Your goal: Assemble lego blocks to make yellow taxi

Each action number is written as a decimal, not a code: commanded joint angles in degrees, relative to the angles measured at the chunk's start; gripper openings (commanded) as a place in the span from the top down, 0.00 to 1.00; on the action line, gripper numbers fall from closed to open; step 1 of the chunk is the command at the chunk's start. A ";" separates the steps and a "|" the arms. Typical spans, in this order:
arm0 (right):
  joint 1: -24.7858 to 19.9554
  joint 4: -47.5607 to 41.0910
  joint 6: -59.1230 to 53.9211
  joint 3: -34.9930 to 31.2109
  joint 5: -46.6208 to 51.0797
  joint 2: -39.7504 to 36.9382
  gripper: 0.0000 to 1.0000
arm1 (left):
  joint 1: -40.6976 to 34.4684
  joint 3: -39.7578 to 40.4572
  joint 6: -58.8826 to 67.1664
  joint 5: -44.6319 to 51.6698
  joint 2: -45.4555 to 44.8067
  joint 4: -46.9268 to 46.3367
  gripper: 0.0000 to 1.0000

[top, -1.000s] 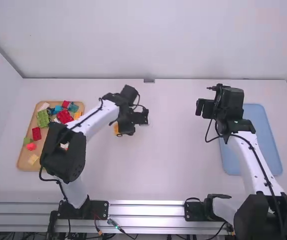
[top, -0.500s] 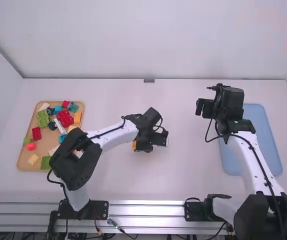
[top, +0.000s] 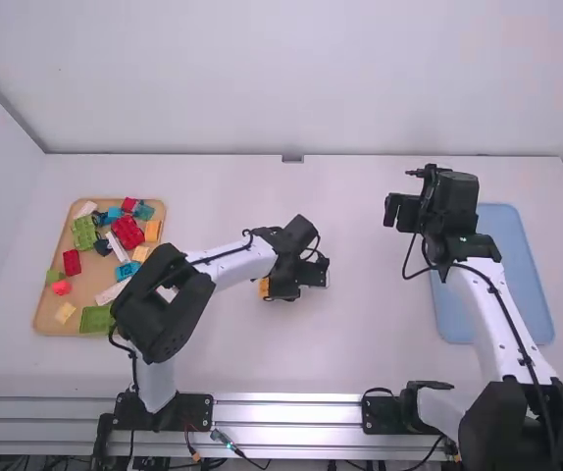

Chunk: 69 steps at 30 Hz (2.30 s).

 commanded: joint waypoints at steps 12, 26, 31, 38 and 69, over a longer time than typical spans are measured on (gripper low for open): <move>-0.26 -0.04 0.22 2.43 0.00 0.44 0.01 | 0.52 -0.48 1.07 0.92 0.22 0.26 0.01; -0.26 0.44 0.22 2.43 0.00 0.44 0.01 | 9.31 -0.48 2.29 0.70 -15.58 -0.70 0.01; -0.26 0.42 0.22 2.43 -0.24 0.44 0.01 | 19.23 -0.46 1.73 0.68 -26.51 -0.48 0.01; -0.28 0.66 0.20 2.43 -2.54 0.44 0.01 | 39.41 -0.48 -20.11 -2.75 -36.52 2.19 0.01; -0.26 1.22 0.20 2.43 -2.54 0.44 0.01 | 88.83 -0.48 -91.10 10.14 -19.10 -6.71 0.01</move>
